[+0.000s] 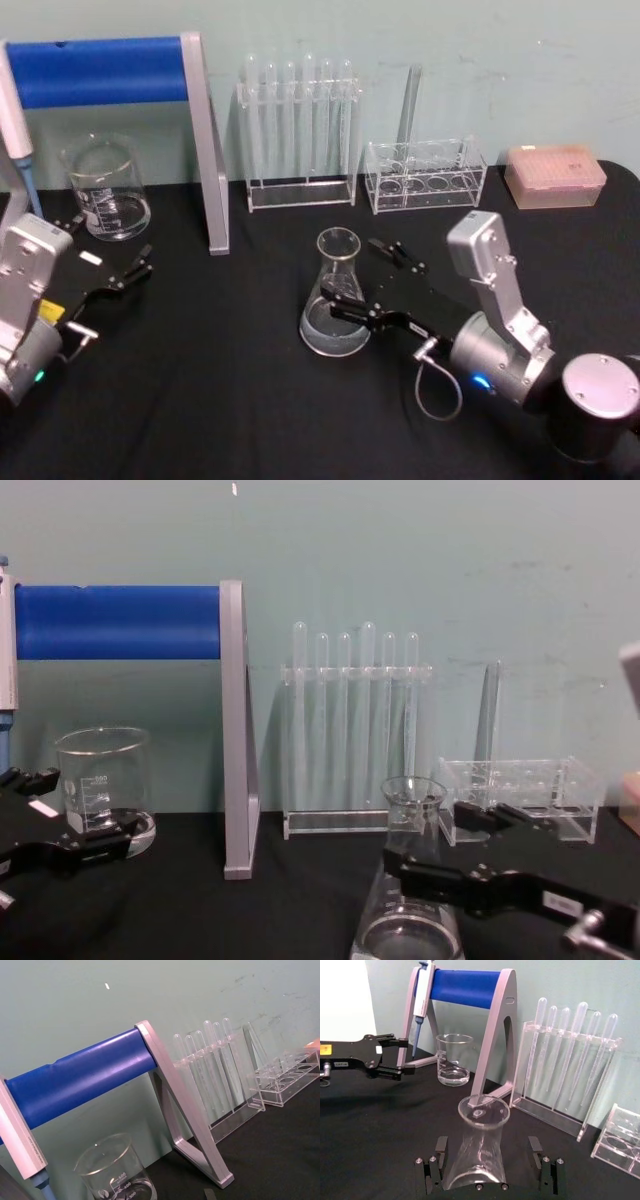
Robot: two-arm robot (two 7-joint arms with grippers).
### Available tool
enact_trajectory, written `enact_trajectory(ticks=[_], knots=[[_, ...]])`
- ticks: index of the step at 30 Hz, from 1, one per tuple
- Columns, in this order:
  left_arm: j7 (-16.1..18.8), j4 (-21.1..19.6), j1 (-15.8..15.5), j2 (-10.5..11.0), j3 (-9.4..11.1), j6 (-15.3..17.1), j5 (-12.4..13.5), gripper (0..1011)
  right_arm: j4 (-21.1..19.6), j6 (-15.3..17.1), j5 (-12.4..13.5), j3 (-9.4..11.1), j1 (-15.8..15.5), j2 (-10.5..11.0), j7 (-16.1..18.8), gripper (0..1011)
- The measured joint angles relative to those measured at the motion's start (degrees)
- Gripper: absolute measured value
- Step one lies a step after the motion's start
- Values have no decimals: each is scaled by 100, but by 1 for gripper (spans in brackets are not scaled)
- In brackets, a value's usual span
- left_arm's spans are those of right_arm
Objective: Grasp the erlenmeyer flask with one hand, shake it three times, then place it back.
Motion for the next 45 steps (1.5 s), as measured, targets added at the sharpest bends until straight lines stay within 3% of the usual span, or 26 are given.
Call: enact_trajectory(ticks=[6,14,34,45], knots=[[0,0,0,0,0,0,0,1001,350,-36,-114,-13,263,-292,4,1000],[0,0,0,0,0,0,0,1001,574,-36,-177,41,405,-510,76,1000],[0,0,0,0,0,0,0,1001,594,-13,-218,105,403,-584,143,1000],[0,0,0,0,0,0,0,1001,588,-12,-212,99,400,-577,138,743]])
